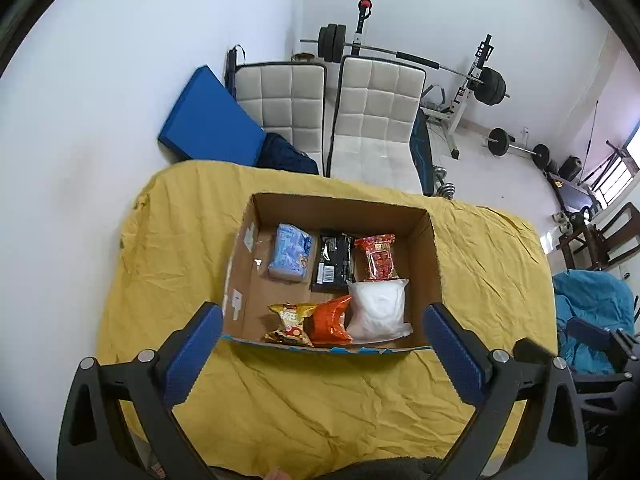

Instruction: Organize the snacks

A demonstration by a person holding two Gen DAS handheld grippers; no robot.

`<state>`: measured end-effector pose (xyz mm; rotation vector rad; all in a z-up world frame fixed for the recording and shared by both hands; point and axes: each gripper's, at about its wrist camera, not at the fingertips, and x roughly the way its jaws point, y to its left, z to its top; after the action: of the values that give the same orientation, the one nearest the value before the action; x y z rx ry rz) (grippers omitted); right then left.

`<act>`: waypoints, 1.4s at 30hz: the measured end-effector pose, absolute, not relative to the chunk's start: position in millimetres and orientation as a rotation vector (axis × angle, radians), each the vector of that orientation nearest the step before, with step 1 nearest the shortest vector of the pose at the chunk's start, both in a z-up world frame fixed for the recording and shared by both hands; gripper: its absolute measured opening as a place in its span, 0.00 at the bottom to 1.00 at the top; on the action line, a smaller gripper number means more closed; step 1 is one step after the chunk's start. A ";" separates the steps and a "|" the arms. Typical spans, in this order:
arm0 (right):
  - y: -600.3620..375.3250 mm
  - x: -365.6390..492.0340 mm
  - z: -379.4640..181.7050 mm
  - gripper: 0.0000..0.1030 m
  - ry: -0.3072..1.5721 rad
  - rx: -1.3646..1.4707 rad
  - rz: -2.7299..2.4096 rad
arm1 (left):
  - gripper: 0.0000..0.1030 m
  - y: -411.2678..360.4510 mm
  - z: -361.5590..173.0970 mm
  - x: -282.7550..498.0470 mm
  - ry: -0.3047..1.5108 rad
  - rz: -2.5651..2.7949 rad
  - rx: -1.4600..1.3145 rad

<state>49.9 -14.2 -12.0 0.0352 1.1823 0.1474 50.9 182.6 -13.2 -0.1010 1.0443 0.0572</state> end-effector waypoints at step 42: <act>-27.3 15.6 47.5 1.00 1.093 -0.023 0.094 | 1.00 175.3 17.6 14.2 1.048 0.091 -0.081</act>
<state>15.6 -27.3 47.5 -0.0230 1.0931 0.0944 14.2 175.3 17.6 -0.0811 1.0477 0.0914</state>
